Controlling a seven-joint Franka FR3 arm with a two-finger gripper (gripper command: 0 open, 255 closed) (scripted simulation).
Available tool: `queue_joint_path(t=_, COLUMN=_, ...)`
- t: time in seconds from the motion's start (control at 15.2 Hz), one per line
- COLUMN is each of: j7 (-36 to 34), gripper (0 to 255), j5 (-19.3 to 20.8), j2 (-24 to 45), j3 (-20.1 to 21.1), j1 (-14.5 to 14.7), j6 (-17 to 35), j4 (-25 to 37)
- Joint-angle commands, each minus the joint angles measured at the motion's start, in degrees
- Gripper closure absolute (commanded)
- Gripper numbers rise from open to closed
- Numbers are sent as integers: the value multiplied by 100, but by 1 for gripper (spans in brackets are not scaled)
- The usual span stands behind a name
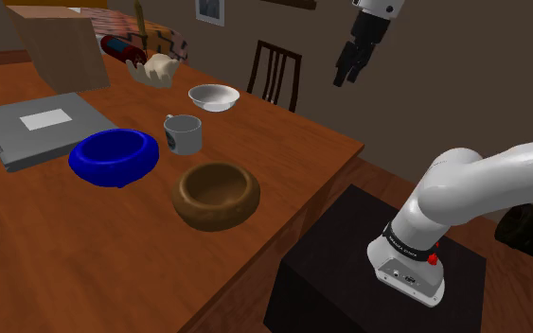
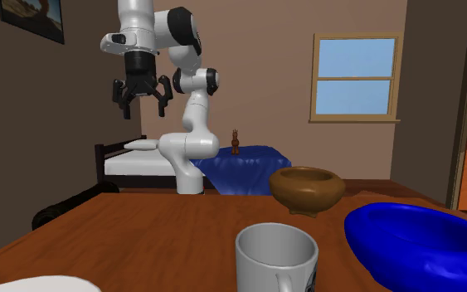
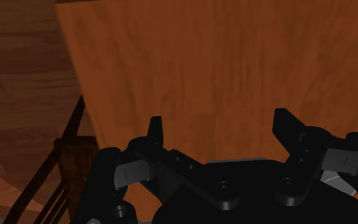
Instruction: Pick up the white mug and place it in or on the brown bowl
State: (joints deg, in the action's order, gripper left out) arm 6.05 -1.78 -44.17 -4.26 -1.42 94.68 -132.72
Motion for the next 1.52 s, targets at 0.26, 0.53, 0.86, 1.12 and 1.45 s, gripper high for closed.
queue_joint_path(t=0.26, j7=-294, gripper=0, j5=-184, j2=579, j3=296, j1=143, j6=523, j4=87)
queue_joint_path(t=0.53, j7=-577, gripper=0, j5=-316, j2=1230, j3=579, j1=267, j6=1004, j4=292)
queue_joint_path(t=0.86, j7=-932, gripper=0, j5=-388, j2=2119, j3=910, j1=394, j6=1522, j4=709)
queue_joint_path(t=1.12, j7=-1228, gripper=0, j5=-358, j2=2876, j3=1156, j1=479, j6=1853, j4=1170)
queue_joint_path(t=1.45, j7=-1624, gripper=0, j5=-200, j2=3871, j3=1420, j1=593, j6=2142, j4=1909)
